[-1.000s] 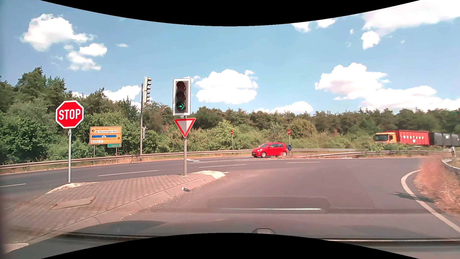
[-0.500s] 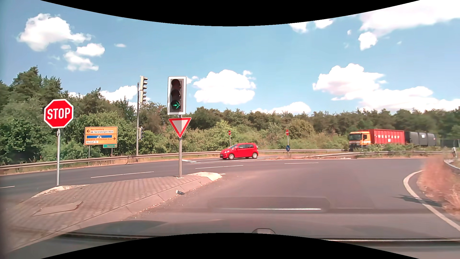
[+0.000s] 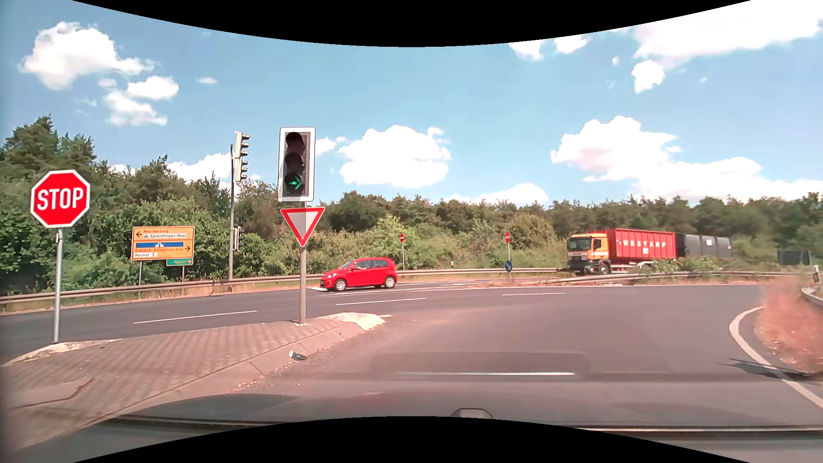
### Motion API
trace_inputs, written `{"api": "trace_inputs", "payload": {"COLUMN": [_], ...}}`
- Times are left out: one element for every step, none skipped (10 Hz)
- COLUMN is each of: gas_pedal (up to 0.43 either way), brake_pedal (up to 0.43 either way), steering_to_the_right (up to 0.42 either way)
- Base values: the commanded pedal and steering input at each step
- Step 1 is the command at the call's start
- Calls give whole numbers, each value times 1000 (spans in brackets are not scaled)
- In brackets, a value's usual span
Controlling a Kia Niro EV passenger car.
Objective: Follow the waypoints while adhering to traffic rules and regulations
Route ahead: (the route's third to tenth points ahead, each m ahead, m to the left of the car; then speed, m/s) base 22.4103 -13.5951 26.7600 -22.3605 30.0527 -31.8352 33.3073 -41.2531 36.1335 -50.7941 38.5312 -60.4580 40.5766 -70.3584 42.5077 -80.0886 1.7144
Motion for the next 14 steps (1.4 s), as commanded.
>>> {"api": "trace_inputs", "payload": {"gas_pedal": [339,339,350,358,358,358,358,358,358,358,358,358,358,358], "brake_pedal": [0,0,0,0,0,0,0,0,0,0,0,0,0,0], "steering_to_the_right": [198,211,221,225,230,234,239,246,255,264,270,276,283,289]}}
